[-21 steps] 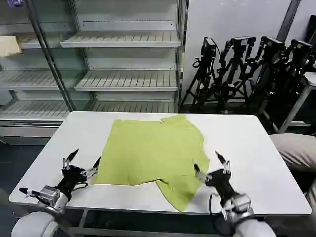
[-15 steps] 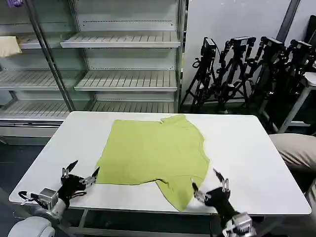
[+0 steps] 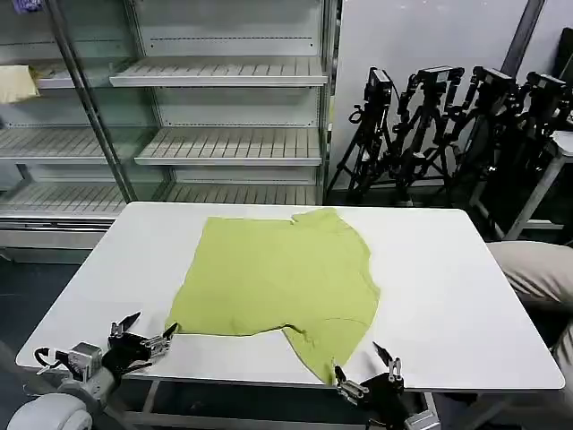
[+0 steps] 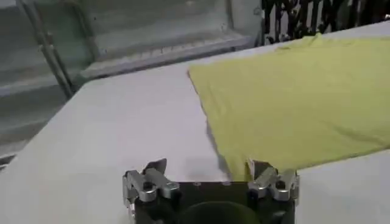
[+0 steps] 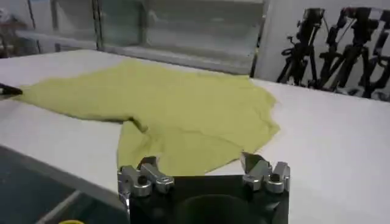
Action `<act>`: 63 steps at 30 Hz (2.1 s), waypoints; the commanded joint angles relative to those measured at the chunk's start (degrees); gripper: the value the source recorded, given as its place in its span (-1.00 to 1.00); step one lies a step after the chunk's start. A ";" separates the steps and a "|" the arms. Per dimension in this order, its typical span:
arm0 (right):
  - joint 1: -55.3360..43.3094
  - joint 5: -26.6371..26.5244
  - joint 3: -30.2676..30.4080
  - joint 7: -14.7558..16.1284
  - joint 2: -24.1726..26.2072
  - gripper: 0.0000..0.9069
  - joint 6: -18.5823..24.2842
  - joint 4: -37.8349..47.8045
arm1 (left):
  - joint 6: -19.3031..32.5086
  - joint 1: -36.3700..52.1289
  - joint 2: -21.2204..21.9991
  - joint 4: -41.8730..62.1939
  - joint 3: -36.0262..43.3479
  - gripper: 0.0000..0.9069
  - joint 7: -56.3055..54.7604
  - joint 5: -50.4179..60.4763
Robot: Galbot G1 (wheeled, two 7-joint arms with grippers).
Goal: Fold and organize the clothes.
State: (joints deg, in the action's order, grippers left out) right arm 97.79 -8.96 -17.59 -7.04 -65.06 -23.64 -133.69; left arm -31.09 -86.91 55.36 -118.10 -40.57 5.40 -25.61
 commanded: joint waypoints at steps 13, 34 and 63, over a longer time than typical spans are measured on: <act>-1.01 -5.71 4.37 -3.98 -0.39 -0.80 -8.52 0.69 | -1.99 0.28 -0.39 1.25 0.31 -0.98 0.76 -1.64; -1.93 -6.24 2.54 0.40 -0.21 -1.00 -4.15 0.25 | -1.91 0.32 0.22 -0.19 2.75 -0.98 1.67 -1.68; -32.73 -9.26 1.46 2.29 -1.90 -1.00 -2.97 18.11 | 0.78 26.62 2.10 12.92 12.42 -0.98 -1.24 -11.68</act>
State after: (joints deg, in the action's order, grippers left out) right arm 74.79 -18.50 -16.30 -5.66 -66.46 -26.74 -124.09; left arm -30.74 -67.56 57.52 -110.51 -30.99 4.50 -35.40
